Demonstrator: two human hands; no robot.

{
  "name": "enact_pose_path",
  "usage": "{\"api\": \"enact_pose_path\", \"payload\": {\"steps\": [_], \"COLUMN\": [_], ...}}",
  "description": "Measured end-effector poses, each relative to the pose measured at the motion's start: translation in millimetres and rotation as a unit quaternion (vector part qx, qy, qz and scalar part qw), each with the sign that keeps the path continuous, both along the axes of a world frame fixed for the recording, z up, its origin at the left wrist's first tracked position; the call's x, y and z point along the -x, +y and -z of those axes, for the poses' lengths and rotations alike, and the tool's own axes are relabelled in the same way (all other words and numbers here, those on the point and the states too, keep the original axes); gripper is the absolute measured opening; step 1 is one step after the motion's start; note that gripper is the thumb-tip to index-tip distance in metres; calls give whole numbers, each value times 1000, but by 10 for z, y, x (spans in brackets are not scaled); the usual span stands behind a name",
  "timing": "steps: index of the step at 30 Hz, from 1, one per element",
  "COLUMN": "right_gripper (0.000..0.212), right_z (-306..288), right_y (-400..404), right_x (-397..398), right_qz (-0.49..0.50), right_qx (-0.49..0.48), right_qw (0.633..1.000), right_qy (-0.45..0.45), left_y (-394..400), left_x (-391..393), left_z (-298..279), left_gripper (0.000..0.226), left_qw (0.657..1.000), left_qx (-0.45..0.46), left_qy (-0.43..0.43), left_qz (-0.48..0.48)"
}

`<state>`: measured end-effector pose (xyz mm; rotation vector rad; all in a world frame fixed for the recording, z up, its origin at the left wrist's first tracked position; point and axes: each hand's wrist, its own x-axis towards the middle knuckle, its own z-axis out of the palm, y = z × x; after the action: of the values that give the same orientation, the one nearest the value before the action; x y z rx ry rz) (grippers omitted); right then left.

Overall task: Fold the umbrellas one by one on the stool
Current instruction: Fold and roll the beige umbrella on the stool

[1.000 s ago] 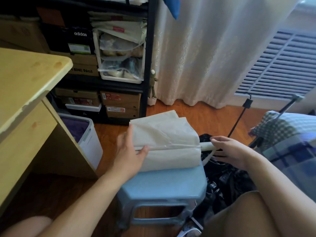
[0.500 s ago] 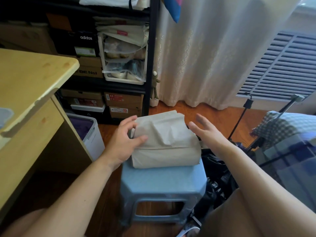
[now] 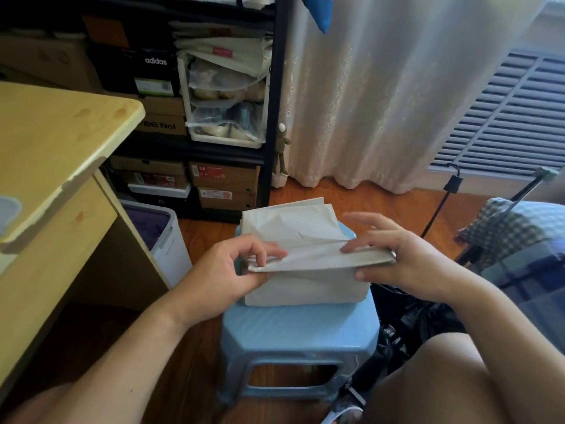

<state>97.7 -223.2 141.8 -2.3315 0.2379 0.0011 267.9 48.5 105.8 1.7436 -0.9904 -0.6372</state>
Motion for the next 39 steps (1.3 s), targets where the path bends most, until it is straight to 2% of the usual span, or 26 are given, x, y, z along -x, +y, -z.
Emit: {"api": "enact_pose_path", "payload": {"steps": [1,2,5,8,12,15,17,19,20,23,26,29,31,32,34,36,39], "right_gripper": [44,49,81,87,76,39,17,13,12,7,4,30,41,41,31,16,31], "right_z": [11,29,146,330,472,537,478,387,355,340,405,525,605,632,660,687,643], "right_y": [1,5,-36,-116,-128,-72,-57,-42,-46,-43,-66,-113,-118,-119,-121,-143,-275], "right_x": [11,28,108,149,59,-34,-128,-241,-299,-452,-586,-756,-869,-920,-974,-945,-736], "right_qz": [-8,-20,-21,9,-3,50,111,144,149,173,210,239,260,268,271,286,338], "right_qx": [5,10,7,44,120,75,-4,-87,-98,-97,-117,-53,-1,16,46,80,130], "right_qw": [1000,999,997,998,992,993,991,985,983,979,971,968,962,959,956,949,926], "right_qy": [9,24,72,36,-41,-81,-72,-44,-40,-41,-6,48,82,93,105,111,106], "left_y": [-5,-4,-5,-2,-13,-57,-125,-208,-242,-299,-310,-337,-335,-336,-336,-348,-359], "left_x": [0,1,-14,-23,-31,-53,-93,-153,-184,-240,-267,-300,-239,-177,-44,38,-19], "left_z": [-7,-7,27,22,28,43,71,97,102,164,254,309,316,288,259,313,470], "left_gripper": [18,19,19,19,15,15,16,12,11,36,44,43,41,39,37,48,60], "left_qw": [1000,1000,1000,1000,1000,999,996,991,989,986,979,950,935,936,936,921,900], "left_qx": [-4,-6,-11,-3,16,30,48,63,66,29,-31,-86,-75,-42,-23,-119,-245], "left_qy": [-1,-1,-2,-4,-11,-34,-45,-35,-5,87,70,4,-137,-215,-330,-370,-360], "left_qz": [5,10,21,19,-2,-30,-66,-114,-132,-141,-188,-302,-317,-276,-122,-9,23]}}
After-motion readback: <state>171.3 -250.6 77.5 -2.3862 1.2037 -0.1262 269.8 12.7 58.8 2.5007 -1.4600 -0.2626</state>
